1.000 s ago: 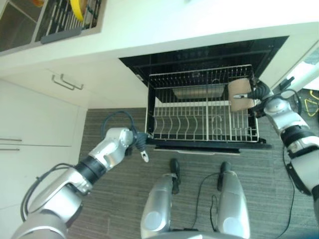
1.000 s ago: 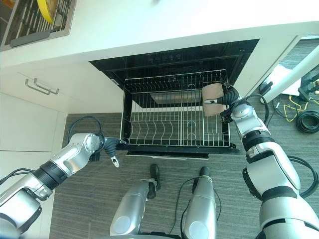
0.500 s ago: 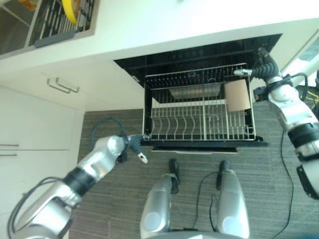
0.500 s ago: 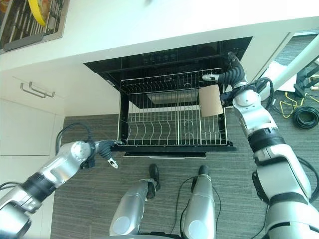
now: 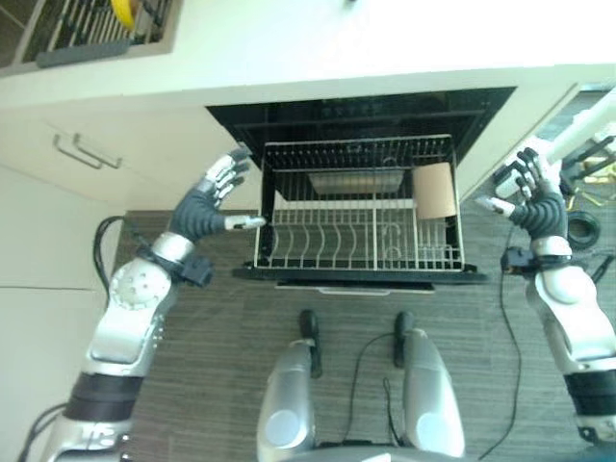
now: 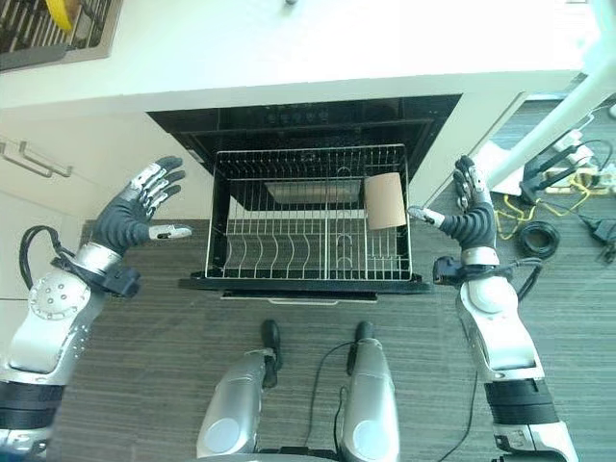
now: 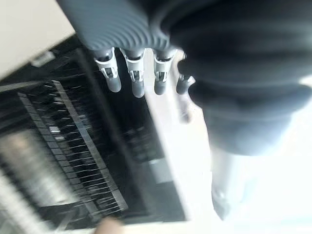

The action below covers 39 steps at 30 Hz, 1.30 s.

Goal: Place the dishes in the dishwasher.

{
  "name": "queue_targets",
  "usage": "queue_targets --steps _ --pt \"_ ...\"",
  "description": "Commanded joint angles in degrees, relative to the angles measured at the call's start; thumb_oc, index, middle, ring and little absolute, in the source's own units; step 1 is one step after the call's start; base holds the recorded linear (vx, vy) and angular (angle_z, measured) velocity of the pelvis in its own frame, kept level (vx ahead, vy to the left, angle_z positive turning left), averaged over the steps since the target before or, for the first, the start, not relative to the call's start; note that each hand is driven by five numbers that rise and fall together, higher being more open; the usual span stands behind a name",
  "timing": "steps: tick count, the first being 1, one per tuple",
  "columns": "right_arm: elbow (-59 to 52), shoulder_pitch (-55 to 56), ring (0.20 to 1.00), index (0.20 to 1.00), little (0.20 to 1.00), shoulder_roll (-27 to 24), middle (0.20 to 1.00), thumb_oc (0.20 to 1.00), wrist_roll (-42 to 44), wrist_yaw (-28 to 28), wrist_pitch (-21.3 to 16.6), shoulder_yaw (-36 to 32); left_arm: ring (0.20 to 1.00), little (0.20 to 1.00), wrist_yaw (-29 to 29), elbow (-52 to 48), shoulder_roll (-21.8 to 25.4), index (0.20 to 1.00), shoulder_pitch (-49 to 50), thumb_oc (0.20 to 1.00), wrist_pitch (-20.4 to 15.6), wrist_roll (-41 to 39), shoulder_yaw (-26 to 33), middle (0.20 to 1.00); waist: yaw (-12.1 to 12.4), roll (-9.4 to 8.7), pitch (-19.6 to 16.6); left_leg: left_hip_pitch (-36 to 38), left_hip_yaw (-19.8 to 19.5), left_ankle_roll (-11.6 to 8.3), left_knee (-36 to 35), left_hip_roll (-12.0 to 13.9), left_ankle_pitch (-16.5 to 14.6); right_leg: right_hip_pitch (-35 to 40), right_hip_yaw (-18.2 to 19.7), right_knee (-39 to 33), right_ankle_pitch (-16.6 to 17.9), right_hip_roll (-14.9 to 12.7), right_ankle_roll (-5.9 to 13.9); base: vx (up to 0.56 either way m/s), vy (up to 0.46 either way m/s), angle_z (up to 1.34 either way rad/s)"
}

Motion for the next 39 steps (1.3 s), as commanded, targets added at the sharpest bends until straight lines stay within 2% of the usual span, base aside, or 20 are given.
queue_targets --steps 1,6,8,10,13,14,16,17,18,20,22,24,25,27,28,30,31,34,36,39 --pt "-4.8 -2.4 1.000 1.000 1.000 1.4 1.000 1.000 -0.4 -0.3 -5.9 -3.5 1.000 1.000 4.1 -4.5 1.8 1.000 0.8 1.000 -12.3 -2.3 1.8 1.000 0.7 -1.79 -3.6 2.5 -0.6 1.53 1.4 0.2 -5.2 6.5 -1.5 -8.6 0.7 0.1 0.20 0.02 -0.107 0.03" --pt "-12.7 0.9 1.000 1.000 1.000 4.8 1.000 1.000 -0.4 -2.2 -10.4 -5.9 1.000 1.000 7.9 -6.9 -1.6 1.000 2.9 1.000 -13.8 -1.3 3.3 1.000 0.6 -2.23 -7.8 8.5 0.2 0.77 -6.3 0.7 -2.5 12.4 -2.9 -14.9 2.0 1.6 0.44 0.01 -0.079 0.00" --pt "-15.7 1.0 1.000 1.000 1.000 5.0 1.000 1.000 -2.6 -3.6 -13.2 -5.4 1.000 1.000 10.2 -8.0 -2.8 1.000 3.3 1.000 -15.3 -6.8 4.4 1.000 1.5 -2.14 -10.5 11.6 0.1 0.25 -10.1 0.6 -1.1 16.2 -3.9 -18.5 2.7 1.9 0.76 0.04 -0.149 0.08" --pt "-18.0 0.4 1.000 1.000 1.000 3.6 1.000 1.000 -4.5 -2.6 -15.0 -3.9 1.000 1.000 11.7 -9.3 -4.6 1.000 4.4 1.000 -14.2 -5.8 5.5 1.000 3.0 -2.24 -13.8 14.6 -0.2 -0.70 -14.6 0.9 1.1 20.5 -4.5 -23.7 4.7 1.8 1.18 0.07 -0.226 0.21" --pt "-20.0 1.5 1.000 1.000 1.000 2.1 1.000 1.000 -4.1 -1.2 -15.2 -5.0 1.000 1.000 10.4 -11.3 -5.8 1.000 6.6 1.000 -12.6 -8.5 7.3 1.000 4.2 -2.45 -15.0 15.4 -1.0 -1.33 -15.7 0.4 1.9 23.5 -5.4 -27.4 6.2 1.5 1.33 -0.03 -0.102 0.38" --pt "-21.5 1.8 1.000 1.000 1.000 0.6 1.000 1.000 -2.6 0.6 -14.2 -6.2 1.000 1.000 7.8 -13.5 -7.7 1.000 10.0 1.000 -12.1 -12.1 9.7 1.000 5.4 -2.90 -15.7 15.8 -3.8 -1.62 -13.9 0.2 0.6 25.3 -5.0 -29.9 7.0 1.0 1.33 -0.11 0.001 0.33" --pt "-21.5 1.8 1.000 1.000 1.000 0.3 1.000 1.000 -1.4 1.2 -13.8 -6.6 1.000 1.000 7.2 -14.2 -8.1 1.000 11.2 1.000 -12.4 -12.0 10.4 1.000 5.1 -3.15 -15.8 15.7 -2.8 -2.13 -12.2 1.3 0.1 25.8 -5.0 -30.8 7.5 0.7 1.17 -0.18 0.306 0.19" --pt "-20.6 1.8 1.000 1.000 1.000 -1.4 1.000 1.000 1.0 0.8 -14.5 -8.1 1.000 1.000 7.8 -14.6 -7.4 1.000 10.7 1.000 -13.1 -12.5 9.3 1.000 3.3 -3.53 -15.6 15.6 0.5 -4.71 -8.4 7.5 3.1 26.2 -5.2 -33.3 9.5 -0.6 1.26 -0.34 0.931 0.42" --pt "-21.3 2.0 1.000 1.000 1.000 -2.4 1.000 1.000 2.1 0.4 -14.3 -9.3 1.000 1.000 6.8 -14.4 -7.7 1.000 10.7 1.000 -13.6 -16.4 9.1 1.000 2.7 -3.10 -15.7 16.9 -2.0 -5.07 -8.2 8.7 3.2 25.8 -4.0 -32.9 9.9 -2.2 2.63 -0.35 1.196 0.51" --pt "-22.1 0.8 1.000 1.000 1.000 -3.3 1.000 1.000 1.0 -0.4 -13.8 -9.3 1.000 1.000 3.7 -14.5 -7.1 1.000 10.0 1.000 -13.5 -15.7 9.0 1.000 1.6 -2.81 -14.9 18.2 -1.6 -4.61 -7.4 7.8 -2.2 24.3 -1.9 -31.1 11.4 -7.0 6.86 -0.19 1.029 0.09" --pt "-22.4 1.5 1.000 1.000 1.000 -3.3 1.000 1.000 -2.4 -1.2 -15.2 -10.1 1.000 1.000 1.5 -13.9 -3.1 1.000 8.1 1.000 -11.0 -14.5 9.1 1.000 1.5 -3.51 -13.7 18.4 -0.3 -3.20 -5.8 4.0 -6.9 23.8 -2.4 -31.1 16.6 -13.4 10.01 -0.12 0.870 -0.08" --pt "-24.0 4.5 1.000 1.000 1.000 -2.1 1.000 1.000 -0.9 0.8 -15.2 -11.8 1.000 1.000 -2.2 -12.9 -1.2 1.000 8.0 1.000 -8.4 -18.7 10.3 1.000 3.1 -4.74 -12.5 18.4 1.6 -1.53 -3.5 0.1 -9.7 22.5 -9.6 -28.0 22.1 -17.9 9.98 -0.10 0.766 0.26" --pt "-23.9 4.2 1.000 1.000 1.000 -0.7 1.000 1.000 -1.0 2.3 -14.2 -10.7 1.000 1.000 -3.0 -13.2 -1.9 1.000 9.4 1.000 -8.1 -20.0 11.1 1.000 3.5 -4.55 -11.7 21.4 3.2 -0.55 -6.1 -1.3 -10.0 20.4 -11.3 -24.1 23.8 -17.9 10.60 -0.09 0.697 -0.37" --pt "-23.5 3.1 1.000 1.000 1.000 -0.4 1.000 1.000 -2.4 0.8 -13.2 -8.5 1.000 1.000 -3.6 -13.8 -1.7 1.000 10.0 1.000 -7.7 -21.4 11.6 1.000 3.4 -3.69 -11.9 23.7 3.7 0.92 -11.1 -2.4 -8.1 19.9 -10.3 -21.5 17.6 -13.8 9.02 -0.10 0.537 -1.14" --pt "-23.6 2.8 1.000 1.000 1.000 -0.5 1.000 1.000 -2.5 -1.6 -13.8 -7.5 1.000 1.000 -3.6 -13.8 -1.5 1.000 9.8 1.000 -8.0 -21.5 10.9 1.000 3.1 -2.98 -12.6 24.8 3.6 2.02 -14.8 -3.2 -6.6 20.6 -10.4 -19.9 13.6 -8.3 7.64 -0.10 0.455 -0.63" --pt "-23.3 3.3 1.000 1.000 1.000 0.3 1.000 1.000 -0.5 -3.5 -16.8 -8.0 1.000 1.000 -1.9 -13.5 -2.3 1.000 8.1 1.000 -8.2 -20.4 8.7 1.000 2.5 -2.54 -13.3 25.7 4.0 3.84 -19.0 -4.3 -4.1 21.1 -11.7 -14.7 10.0 -1.9 5.62 -0.13 0.353 0.11" --pt "-23.2 3.4 1.000 1.000 1.000 0.6 1.000 1.000 0.1 -3.4 -17.0 -8.0 1.000 1.000 -0.8 -13.2 -2.7 1.000 7.2 1.000 -8.0 -20.0 7.6 1.000 2.2 -2.60 -13.6 25.8 4.1 4.33 -20.0 -4.7 -3.7 21.1 -11.6 -13.9 9.3 -0.4 5.36 -0.09 0.194 0.25" --pt "-22.7 4.7 1.000 1.000 1.000 0.5 1.000 1.000 0.5 -3.7 -16.5 -9.0 1.000 1.000 -0.1 -12.9 -3.7 1.000 4.3 1.000 -5.9 -18.2 4.0 1.000 0.2 -3.72 -15.0 25.0 1.4 5.18 -20.7 -7.6 -3.1 23.1 -6.2 -19.3 5.7 8.8 2.06 -0.02 0.008 -0.36" --pt "-22.0 6.4 1.000 1.000 1.000 0.7 1.000 1.000 2.0 -4.2 -17.8 -10.3 1.000 1.000 -1.8 -12.0 -4.4 1.000 4.4 1.000 -5.7 -19.6 2.6 1.000 -0.7 -3.77 -16.6 24.3 1.4 4.81 -20.7 -8.2 -2.7 25.3 -4.4 -26.5 5.9 10.4 1.08 -0.05 -0.192 0.31" --pt "-21.7 6.6 1.000 1.000 1.000 1.4 1.000 1.000 1.8 -4.0 -17.9 -9.7 1.000 1.000 -1.4 -11.3 -5.0 1.000 5.0 1.000 -5.3 -19.8 2.4 1.000 -0.6 -3.36 -17.4 25.1 3.6 4.39 -20.2 -8.4 -2.8 26.9 -5.2 -29.0 5.8 10.3 0.44 0.01 -0.144 0.01"
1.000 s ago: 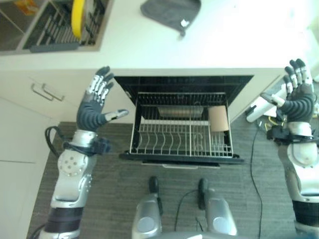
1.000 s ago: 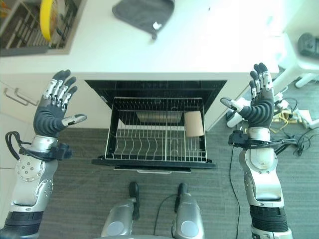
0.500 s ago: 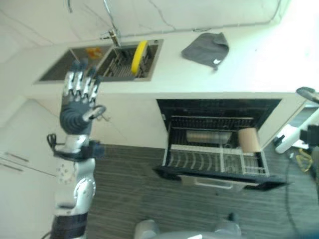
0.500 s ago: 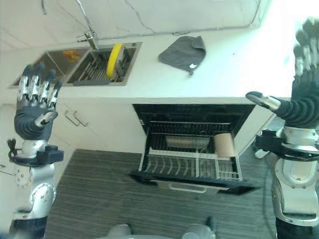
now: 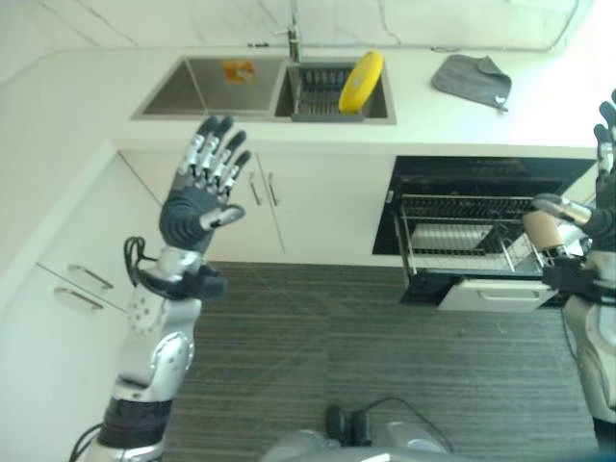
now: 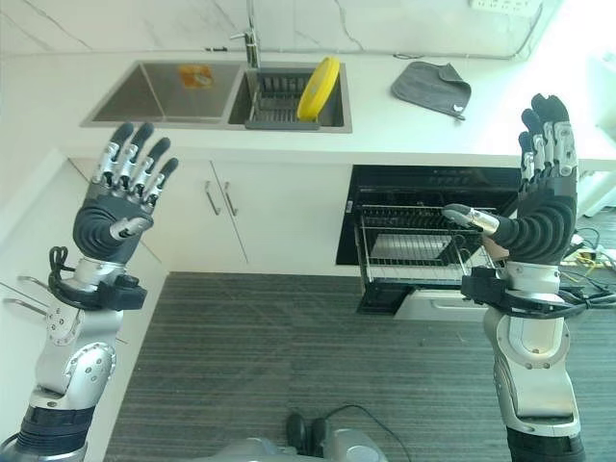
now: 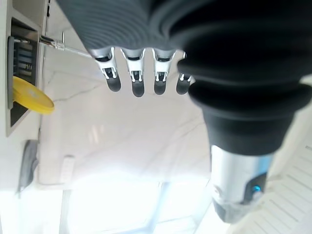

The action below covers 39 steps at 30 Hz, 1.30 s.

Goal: Place the dishes in the dishwasher.

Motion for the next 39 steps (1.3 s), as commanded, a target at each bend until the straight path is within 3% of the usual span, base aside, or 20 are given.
queue_targets --steps 1,2,3,5,6,9,12,13,14,16,22,25,29,36,37,39 --pt "0.0 -4.7 1.000 1.000 1.000 -1.1 1.000 1.000 1.7 -0.7 -3.4 -1.9 1.000 1.000 -0.1 -2.3 1.9 1.000 0.7 1.000 -1.0 -0.3 3.3 1.000 0.8 -3.10 -1.5 6.8 1.0 2.47 -3.5 5.2 -0.9 3.4 -2.9 -2.7 -2.4 -4.3 8.77 -0.04 -0.210 -0.36" --pt "0.4 -4.8 1.000 1.000 1.000 -1.8 1.000 1.000 1.8 -0.4 -2.7 -2.2 1.000 1.000 -0.7 -2.7 1.2 1.000 1.1 1.000 -0.8 -0.4 3.4 1.000 1.3 -4.10 -0.1 1.9 4.0 0.18 8.3 5.8 -2.8 4.3 -4.4 -3.3 -1.7 -6.2 7.76 -0.09 -0.169 0.02" --pt "0.4 -5.0 1.000 1.000 1.000 -2.2 1.000 1.000 1.4 -0.6 -2.0 -2.5 1.000 1.000 -0.7 -3.3 0.9 1.000 1.3 1.000 -0.3 -0.6 3.3 1.000 1.6 -4.31 0.6 -0.8 5.0 -1.47 13.2 7.5 -1.1 4.8 -5.2 -3.5 -1.3 -6.8 7.38 -0.11 -0.156 -0.01" --pt "0.6 -5.8 1.000 1.000 1.000 -3.2 1.000 1.000 1.4 -0.6 -0.9 -2.7 1.000 1.000 -0.7 -3.9 0.8 1.000 1.6 1.000 -0.1 -1.1 3.2 1.000 1.6 -4.35 1.2 -3.3 5.7 -2.89 15.8 10.5 0.5 5.1 -5.9 -4.0 -0.7 -7.4 7.13 -0.04 0.007 0.10" --pt "0.8 -6.5 1.000 1.000 1.000 -3.7 1.000 1.000 1.4 -0.1 -0.5 -2.6 1.000 1.000 -0.4 -4.1 1.0 1.000 2.1 1.000 -0.7 -1.8 3.3 1.000 1.3 -4.32 1.2 -3.0 6.7 -2.56 14.0 12.2 0.1 5.2 -5.9 -4.5 -0.4 -8.1 7.42 0.00 0.135 0.21" --pt "1.0 -6.5 1.000 1.000 1.000 -4.1 1.000 1.000 2.3 1.8 -0.8 -2.1 1.000 1.000 1.2 -3.9 1.0 1.000 3.0 1.000 -1.8 -1.5 3.6 1.000 0.7 -3.54 0.3 -0.9 6.2 -2.53 5.3 14.2 1.8 5.7 -3.9 -6.5 -0.1 -8.1 8.14 0.09 0.210 0.22" --pt "0.8 -5.7 1.000 1.000 1.000 -4.8 1.000 1.000 3.1 3.2 -0.7 -2.4 1.000 1.000 1.6 -3.3 0.3 1.000 3.7 1.000 -2.4 -1.6 3.5 1.000 0.5 -2.28 -0.7 0.2 4.2 -4.58 -4.5 17.1 7.5 6.6 -1.9 -8.0 -1.1 -7.5 8.60 0.20 0.295 -0.12" --pt "1.1 -5.6 1.000 1.000 1.000 -5.3 1.000 1.000 3.4 4.0 -0.6 -2.8 1.000 1.000 0.5 -2.5 -0.6 1.000 4.5 1.000 -3.1 -1.7 3.0 1.000 0.4 -1.45 -0.7 -1.3 3.1 -6.16 -5.7 19.8 10.2 7.2 -1.1 -7.9 -1.9 -7.6 8.51 0.24 0.379 -0.32" --pt "1.2 -5.8 1.000 1.000 1.000 -5.5 1.000 1.000 3.3 4.1 -0.4 -2.9 1.000 1.000 0.0 -2.3 -0.9 1.000 4.5 1.000 -3.4 -1.5 2.9 1.000 0.3 -1.29 -0.7 -1.6 3.7 -6.31 -5.7 20.1 10.5 7.4 -1.2 -7.9 -2.0 -7.8 8.57 0.28 0.460 -0.35" --pt "1.0 -6.5 1.000 1.000 1.000 -6.2 1.000 1.000 1.9 3.9 0.4 -2.8 1.000 1.000 -1.2 -1.9 -0.6 1.000 5.0 1.000 -4.2 -1.9 2.8 1.000 0.5 -0.92 -0.6 -1.5 3.9 -6.03 -5.7 19.4 9.3 8.1 -1.6 -8.0 -2.4 -8.7 9.21 0.26 0.373 -0.19" --pt "-1.2 -5.2 1.000 1.000 1.000 -4.9 1.000 1.000 2.0 2.5 0.8 -2.8 1.000 1.000 -1.4 -2.2 1.0 1.000 2.9 1.000 -0.4 -2.6 3.0 1.000 2.0 -2.03 -1.8 1.6 0.4 -3.33 -5.7 14.7 5.0 8.4 -2.8 -4.6 -2.2 -13.4 13.71 0.28 0.327 0.09" --pt "-1.3 -5.7 1.000 1.000 1.000 -3.4 1.000 1.000 1.1 1.0 0.8 -1.9 1.000 1.000 -0.7 -2.0 2.0 1.000 0.4 1.000 2.2 0.4 2.9 1.000 3.7 -3.38 -1.8 1.9 -2.5 -0.63 -5.7 11.8 3.1 6.8 -3.9 0.5 -1.7 -15.7 15.32 0.23 0.289 0.26" --pt "-0.6 -5.9 1.000 1.000 1.000 -1.5 1.000 1.000 0.0 0.7 -0.6 -0.4 1.000 1.000 0.0 -2.0 2.5 1.000 -0.9 1.000 1.2 5.5 1.9 1.000 4.3 -3.99 -1.4 2.3 -3.9 2.26 -5.7 9.2 2.1 3.7 -2.6 9.6 1.2 -16.7 15.37 0.15 0.265 0.04" --pt "-0.3 -5.2 1.000 1.000 1.000 -0.6 1.000 1.000 0.2 3.3 -1.1 0.0 1.000 1.000 1.7 -2.7 1.6 1.000 -1.7 1.000 1.5 9.9 0.6 1.000 3.8 -3.61 -0.5 3.8 -4.1 4.36 -5.7 7.4 1.2 -0.9 -1.2 21.6 3.4 -16.2 14.56 0.10 0.174 -0.03" --pt "-0.2 -5.5 1.000 1.000 1.000 -0.5 1.000 1.000 0.2 3.7 -0.9 0.3 1.000 1.000 1.9 -2.7 1.5 1.000 -1.8 1.000 1.7 10.3 0.5 1.000 3.8 -3.61 -0.3 4.1 -3.8 4.27 -5.7 7.6 1.0 -1.9 -1.7 21.7 3.9 -16.7 14.46 0.10 0.048 -0.37" --pt "0.2 -6.6 1.000 1.000 1.000 -0.9 1.000 1.000 0.8 4.9 -0.1 1.1 1.000 1.000 3.1 -2.7 1.9 1.000 -2.1 1.000 1.7 10.8 0.1 1.000 3.9 -4.27 0.2 4.6 -2.7 3.28 -5.7 8.3 0.6 -2.3 -4.4 14.7 3.7 -18.0 14.42 0.09 -0.090 -0.52"
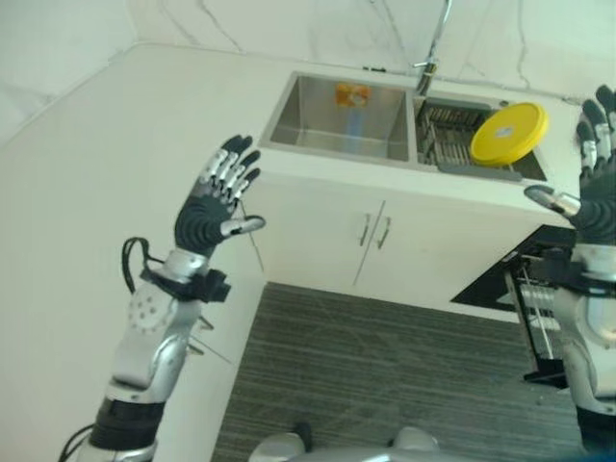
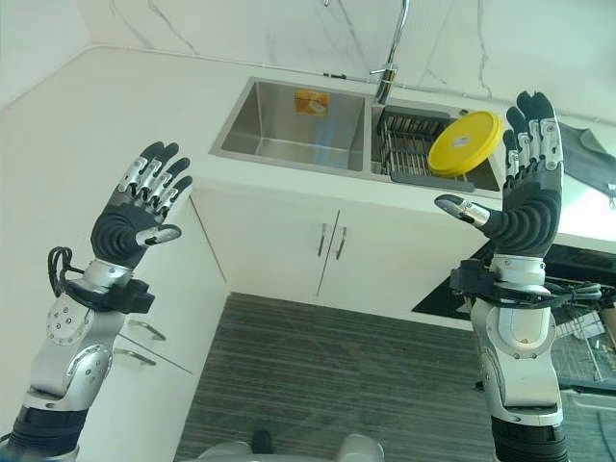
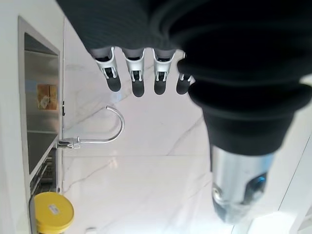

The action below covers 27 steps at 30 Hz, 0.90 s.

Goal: Place the dishes in the dishwasher.

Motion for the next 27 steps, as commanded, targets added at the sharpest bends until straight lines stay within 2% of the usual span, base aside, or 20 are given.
queue_targets --steps 1,2,3,5,6,10,13,16,19,23,24,27 --pt "-0.6 -2.6 1.000 1.000 1.000 -3.6 1.000 1.000 1.3 2.0 -2.7 0.3 1.000 1.000 1.8 -3.3 -0.4 1.000 -0.4 1.000 -2.5 2.1 1.3 1.000 -0.3 0.91 -0.6 -1.4 -3.7 -4.85 -3.1 3.2 -0.3 5.2 -4.7 -10.3 0.9 1.5 -0.85 0.13 -0.217 -0.87" --pt "-0.4 -2.3 1.000 1.000 1.000 -4.1 1.000 1.000 2.0 2.7 -3.0 -0.2 1.000 1.000 1.9 -3.1 -0.1 1.000 -0.7 1.000 -2.6 2.0 1.0 1.000 -1.0 0.66 -0.2 -1.0 -2.5 -5.72 -3.1 4.2 -1.1 5.8 -5.5 -19.0 1.4 1.9 -0.73 0.15 -0.256 -0.73" --pt "-0.4 -2.1 1.000 1.000 1.000 -4.0 1.000 1.000 2.2 2.7 -3.2 -0.3 1.000 1.000 1.7 -3.1 -0.2 1.000 -0.6 1.000 -2.9 2.0 0.8 1.000 -1.6 0.35 -0.1 -0.8 -2.0 -5.98 -3.1 4.3 -1.6 5.4 -5.1 -22.9 3.2 1.9 -0.14 0.14 -0.262 -0.50" --pt "-0.3 -2.1 1.000 1.000 1.000 -3.9 1.000 1.000 2.2 2.5 -3.3 -0.2 1.000 1.000 1.7 -3.0 -0.2 1.000 -0.6 1.000 -3.1 2.2 0.5 1.000 -2.2 0.11 0.1 -0.5 -1.8 -6.18 -3.1 4.2 -2.1 4.6 -4.6 -25.5 5.9 1.6 0.53 0.11 -0.182 -0.21" --pt "-0.3 -2.1 1.000 1.000 1.000 -3.1 1.000 1.000 1.7 2.2 -3.4 0.3 1.000 1.000 1.4 -2.6 -0.3 1.000 -0.6 1.000 -3.5 2.6 0.1 1.000 -3.1 0.16 0.6 0.5 -1.5 -6.22 -3.1 4.4 -2.8 2.4 -4.0 -27.3 9.0 1.0 1.21 0.18 -0.232 -0.21" --pt "-0.9 -0.7 1.000 1.000 1.000 -2.3 1.000 1.000 2.4 2.6 -4.0 0.7 1.000 1.000 1.0 -2.6 0.1 1.000 0.3 1.000 -3.9 3.1 0.1 1.000 -4.3 -0.13 1.6 4.1 -0.6 -5.35 -3.1 4.5 -5.1 -0.2 -5.2 -27.0 11.6 0.5 1.55 0.28 -0.301 0.05" --pt "-1.0 0.0 1.000 1.000 1.000 -2.4 1.000 1.000 3.2 2.6 -4.0 0.5 1.000 1.000 1.3 -2.9 0.3 1.000 0.4 1.000 -3.0 3.0 0.2 1.000 -4.8 -0.20 0.9 5.8 -0.2 -5.19 -3.1 4.8 -5.5 0.9 -5.4 -26.4 10.5 1.1 1.41 0.30 -0.318 -0.08" --pt "-0.8 -1.4 1.000 1.000 1.000 -2.8 1.000 1.000 3.0 2.4 -2.3 1.4 1.000 1.000 2.0 -3.6 -0.3 1.000 0.9 1.000 -2.1 1.0 0.6 1.000 -5.2 0.55 -0.6 9.4 0.5 -6.74 -3.1 7.1 -6.1 1.4 -6.7 -26.5 8.1 2.5 0.58 0.28 -0.291 0.15" --pt "-1.4 -2.3 1.000 1.000 1.000 -3.6 1.000 1.000 3.4 3.4 -0.8 1.6 1.000 1.000 1.9 -4.3 -1.1 1.000 2.4 1.000 -1.8 -0.1 1.3 1.000 -5.4 1.59 -2.3 11.0 1.6 -8.60 -2.3 9.1 -5.6 2.0 -7.1 -25.9 5.9 4.9 -1.31 0.31 -0.350 0.10" --pt "-1.5 -1.7 1.000 1.000 1.000 -5.1 1.000 1.000 5.4 4.4 0.4 0.6 1.000 1.000 0.6 -4.3 -1.6 1.000 3.8 1.000 -1.3 -2.9 2.3 1.000 -5.3 1.99 -3.1 8.0 1.6 -10.08 5.8 11.1 -3.3 3.7 -6.0 -26.8 4.4 7.2 -3.67 0.25 -0.314 -0.01" --pt "-1.4 -1.3 1.000 1.000 1.000 -5.0 1.000 1.000 6.0 5.5 0.7 0.3 1.000 1.000 -0.6 -4.3 -2.4 1.000 4.8 1.000 -1.0 -5.4 2.7 1.000 -5.2 2.38 -3.2 5.4 0.6 -10.72 10.9 11.3 -1.5 4.8 -4.9 -27.4 3.4 8.4 -4.94 0.22 -0.247 -0.09" --pt "-1.4 -0.8 1.000 1.000 1.000 -4.7 1.000 1.000 5.5 6.4 1.2 0.5 1.000 1.000 -1.6 -4.5 -3.5 1.000 5.8 1.000 -0.9 -7.0 2.7 1.000 -4.7 2.30 -2.7 0.5 -0.2 -10.93 19.2 10.5 -0.5 6.8 -3.7 -28.4 2.3 9.0 -6.44 0.18 -0.187 -0.17"
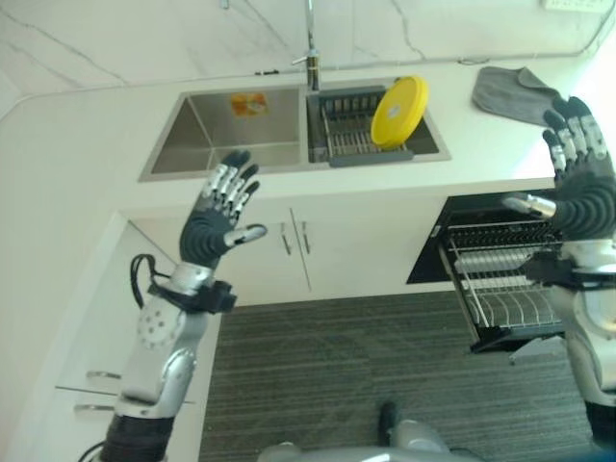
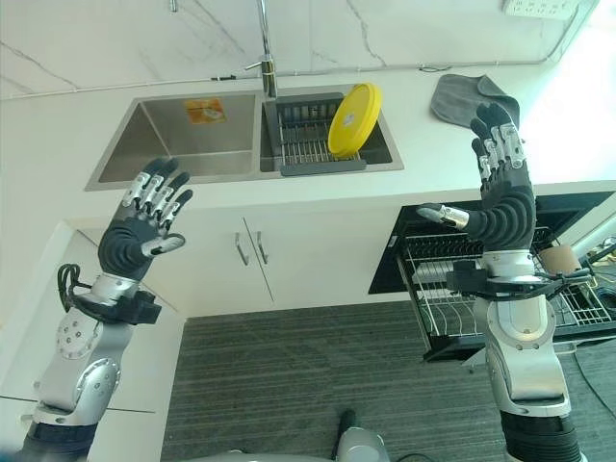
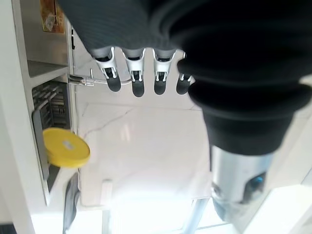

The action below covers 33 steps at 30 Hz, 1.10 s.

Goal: Place the dishes in the dishwasher.

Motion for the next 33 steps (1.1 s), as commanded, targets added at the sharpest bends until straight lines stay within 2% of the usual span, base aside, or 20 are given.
queue_targets --steps 1,3,4,5,6,7,9,11,14,18,20,21,22,24,27,29,31,33 --pt "-4.9 -0.9 1.000 1.000 1.000 -0.3 1.000 1.000 1.1 0.8 -1.5 -1.3 1.000 1.000 -2.4 -4.0 0.7 1.000 0.5 1.000 -2.1 -4.4 2.1 1.000 -0.8 -2.41 -2.0 1.0 0.9 0.61 4.7 -2.6 -0.5 3.8 2.0 -12.9 7.6 -0.8 3.67 0.13 -0.011 -0.09" --pt "-4.2 -2.1 1.000 1.000 1.000 -0.4 1.000 1.000 0.3 0.8 -1.0 -0.9 1.000 1.000 -3.6 -3.3 0.1 1.000 0.9 1.000 -2.3 -5.8 1.4 1.000 -0.7 -1.86 -1.6 0.4 1.5 1.27 -1.0 -3.4 -1.1 4.4 2.5 -13.1 7.3 -1.4 4.40 0.12 0.111 0.09" --pt "-4.2 -2.1 1.000 1.000 1.000 -0.4 1.000 1.000 0.3 0.8 -1.0 -0.9 1.000 1.000 -3.6 -3.3 0.1 1.000 0.9 1.000 -2.3 -5.8 1.4 1.000 -0.7 -1.86 -1.6 0.4 1.5 1.27 -1.0 -3.4 -1.1 4.4 2.5 -13.1 7.3 -1.4 4.40 0.14 0.233 0.22" --pt "-4.1 -2.9 1.000 1.000 1.000 -0.4 1.000 1.000 0.0 1.0 -0.7 -0.5 1.000 1.000 -3.8 -3.2 0.0 1.000 1.4 1.000 -2.0 -6.6 1.1 1.000 -0.3 -1.00 -1.4 0.7 1.9 0.90 -9.4 -3.4 0.6 4.9 2.5 -13.3 6.9 -1.5 5.32 0.13 0.232 0.21" --pt "-3.9 -3.1 1.000 1.000 1.000 -0.3 1.000 1.000 -0.1 1.4 -0.9 -0.4 1.000 1.000 -3.6 -3.2 -0.1 1.000 1.8 1.000 -2.4 -6.2 0.6 1.000 0.0 -0.59 -1.1 0.5 1.6 0.28 -13.0 -3.2 2.2 5.2 2.6 -13.4 6.7 -1.6 5.80 0.21 0.353 0.26" --pt "-3.9 -2.8 1.000 1.000 1.000 -0.6 1.000 1.000 0.2 1.8 -1.5 -0.7 1.000 1.000 -3.4 -3.4 -0.2 1.000 2.5 1.000 -3.0 -6.1 0.4 1.000 0.7 -0.05 -0.7 -0.5 0.8 -1.13 -17.7 -2.0 5.6 6.0 2.7 -13.5 5.8 -1.8 6.23 0.17 0.294 0.21" --pt "-3.8 -2.8 1.000 1.000 1.000 -1.1 1.000 1.000 0.0 1.8 -1.9 -0.4 1.000 1.000 -3.0 -3.3 -0.4 1.000 3.0 1.000 -4.1 -6.0 0.0 1.000 1.7 0.22 0.0 -4.1 -0.4 -2.54 -18.3 0.1 8.2 7.4 2.7 -13.5 4.4 -2.2 6.16 0.13 0.283 0.07" --pt "-3.5 -3.5 1.000 1.000 1.000 -1.4 1.000 1.000 -0.5 1.7 -1.9 0.0 1.000 1.000 -4.0 -2.5 -0.9 1.000 3.6 1.000 -5.7 -5.9 -0.4 1.000 2.5 0.25 0.3 -6.6 0.2 -3.22 -18.3 1.2 9.9 9.0 1.6 -13.5 3.3 -2.5 6.06 0.13 0.318 -0.21" --pt "-3.6 -3.6 1.000 1.000 1.000 -1.9 1.000 1.000 -1.4 1.6 -2.6 0.4 1.000 1.000 -5.1 -1.9 -0.9 1.000 4.1 1.000 -6.9 -6.3 -0.1 1.000 3.7 -0.05 -0.2 -6.6 -0.4 -2.32 -18.3 0.4 8.7 11.5 1.0 -13.5 2.2 -4.0 7.37 0.17 0.416 -0.17" --pt "-4.4 -2.3 1.000 1.000 1.000 -1.4 1.000 1.000 2.6 0.8 -3.8 -0.8 1.000 1.000 -4.7 -0.9 0.1 1.000 0.5 1.000 -4.0 -8.3 0.0 1.000 3.6 -1.39 -0.8 -5.0 -0.7 -0.95 -18.3 -2.0 6.7 13.5 0.7 -13.3 3.1 -6.8 10.52 0.17 0.347 -0.17" --pt "-4.5 -1.7 1.000 1.000 1.000 0.3 1.000 1.000 2.0 0.4 -4.9 -1.1 1.000 1.000 -5.5 -1.0 -0.3 1.000 -1.4 1.000 -1.8 -6.1 -0.3 1.000 4.2 -2.39 -0.7 -4.3 -1.3 0.19 -18.3 -3.5 5.6 13.5 0.1 -11.5 3.4 -8.5 11.62 0.13 0.257 0.22" --pt "-4.7 -1.2 1.000 1.000 1.000 1.1 1.000 1.000 1.1 0.4 -5.1 -1.0 1.000 1.000 -5.5 -1.1 -0.2 1.000 -1.8 1.000 -1.4 -4.8 -0.6 1.000 4.6 -2.79 -0.7 -4.0 -2.1 0.80 -18.3 -4.4 5.0 13.1 -0.2 -10.0 3.4 -9.3 11.73 0.17 0.364 0.19" --pt "-5.3 -0.9 1.000 1.000 1.000 1.7 1.000 1.000 -0.6 -0.9 -4.8 -1.0 1.000 1.000 -5.1 -1.3 0.5 1.000 -2.8 1.000 0.5 -4.7 -0.6 1.000 5.2 -3.52 -0.7 -3.4 -3.3 2.27 -18.3 -6.2 3.7 12.1 -0.9 -6.8 3.7 -10.7 11.59 0.16 0.344 0.11" --pt "-4.7 -1.4 1.000 1.000 1.000 2.0 1.000 1.000 -0.1 -1.0 -4.8 -1.2 1.000 1.000 -5.4 -1.0 1.2 1.000 -3.4 1.000 0.8 -3.8 -0.3 1.000 5.9 -3.95 -0.8 -3.1 -3.6 4.03 -18.3 -7.7 2.6 11.5 -0.9 -3.3 5.0 -11.7 11.37 0.15 0.312 0.29" --pt "-4.6 -1.9 1.000 1.000 1.000 2.7 1.000 1.000 -0.6 -0.7 -4.8 -0.6 1.000 1.000 -4.6 -1.5 1.9 1.000 -3.4 1.000 -1.0 1.9 -0.3 1.000 6.6 -3.93 -0.3 -2.6 -3.0 5.16 -18.3 -8.4 2.2 10.2 -2.2 0.6 6.2 -12.2 11.35 0.07 0.213 0.02" --pt "-4.0 -2.8 1.000 1.000 1.000 2.9 1.000 1.000 -0.9 -1.2 -4.3 0.4 1.000 1.000 -2.7 -1.7 3.2 1.000 -4.4 1.000 -1.1 3.6 -0.8 1.000 6.7 -3.74 0.2 -2.0 -2.3 5.84 -18.3 -8.8 1.8 8.7 -3.3 3.4 6.1 -11.5 11.11 0.06 0.191 -0.13" --pt "-3.0 -3.3 1.000 1.000 1.000 2.5 1.000 1.000 -1.0 -1.5 -4.4 0.8 1.000 1.000 -2.3 -1.6 3.6 1.000 -5.6 1.000 -1.1 3.5 -1.3 1.000 6.2 -3.75 0.4 -1.8 -2.0 5.91 -18.3 -8.7 1.5 8.0 -2.5 2.2 4.5 -9.4 10.58 0.04 0.075 -0.27" --pt "-2.6 -3.7 1.000 1.000 1.000 2.1 1.000 1.000 -1.4 -1.3 -5.4 0.9 1.000 1.000 -1.3 -1.8 4.1 1.000 -6.8 1.000 -1.8 5.7 -2.4 1.000 5.8 -4.31 0.6 -1.6 -0.9 5.64 -18.3 -8.6 1.1 7.6 -3.2 -2.0 4.6 -8.4 10.58 0.01 -0.034 -0.13"
